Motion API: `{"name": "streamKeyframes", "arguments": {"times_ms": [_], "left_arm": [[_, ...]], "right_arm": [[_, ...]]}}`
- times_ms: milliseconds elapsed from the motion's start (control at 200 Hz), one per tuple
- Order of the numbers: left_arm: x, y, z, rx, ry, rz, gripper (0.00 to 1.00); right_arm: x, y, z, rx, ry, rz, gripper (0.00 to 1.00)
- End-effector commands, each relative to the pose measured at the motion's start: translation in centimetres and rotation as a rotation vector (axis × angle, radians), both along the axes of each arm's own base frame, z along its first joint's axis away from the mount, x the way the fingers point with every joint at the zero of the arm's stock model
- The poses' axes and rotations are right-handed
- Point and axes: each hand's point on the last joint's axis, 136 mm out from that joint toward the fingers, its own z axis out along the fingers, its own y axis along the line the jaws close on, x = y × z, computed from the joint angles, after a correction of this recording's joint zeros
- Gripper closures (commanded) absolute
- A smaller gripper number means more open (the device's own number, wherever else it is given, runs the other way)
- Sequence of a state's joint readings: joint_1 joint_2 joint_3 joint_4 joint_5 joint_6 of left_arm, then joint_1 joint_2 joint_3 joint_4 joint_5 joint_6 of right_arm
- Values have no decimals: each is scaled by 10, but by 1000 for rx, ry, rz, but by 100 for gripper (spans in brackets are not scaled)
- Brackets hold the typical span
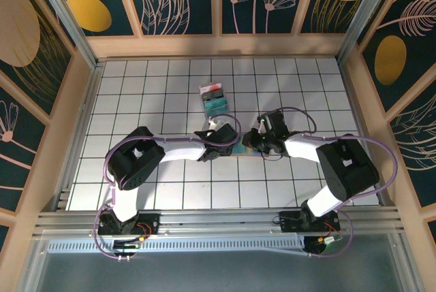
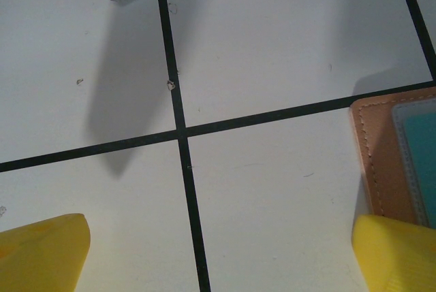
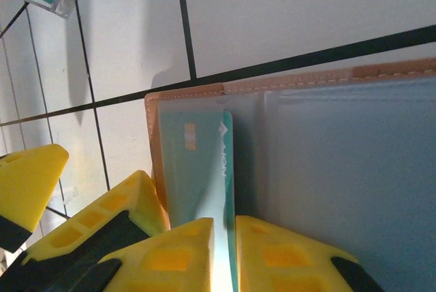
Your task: Take the credit cards out of the card holder
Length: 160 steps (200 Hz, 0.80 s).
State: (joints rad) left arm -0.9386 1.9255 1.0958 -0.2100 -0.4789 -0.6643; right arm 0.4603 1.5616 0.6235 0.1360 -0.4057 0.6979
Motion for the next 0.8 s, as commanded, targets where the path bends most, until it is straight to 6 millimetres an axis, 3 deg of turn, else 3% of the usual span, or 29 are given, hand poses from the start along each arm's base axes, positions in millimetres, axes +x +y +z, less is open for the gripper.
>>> {"name": "streamKeyframes", "arguments": {"times_ms": [0,340,550,796], "left_arm": [[-15,16,-30,101,88,-5,1],[-14,18,-30,122,91,-1,1],[-15,22,-33,148,92,6,1],[-14,21,-33,147,95,7,1]], "right_arm": [[1,13,13,106,-32,40,88],[2,-1,21,126,-61,21,99],[3,-16,17,111,-57,-16,99],[5,-18,18,121,-59,-14,98]]}}
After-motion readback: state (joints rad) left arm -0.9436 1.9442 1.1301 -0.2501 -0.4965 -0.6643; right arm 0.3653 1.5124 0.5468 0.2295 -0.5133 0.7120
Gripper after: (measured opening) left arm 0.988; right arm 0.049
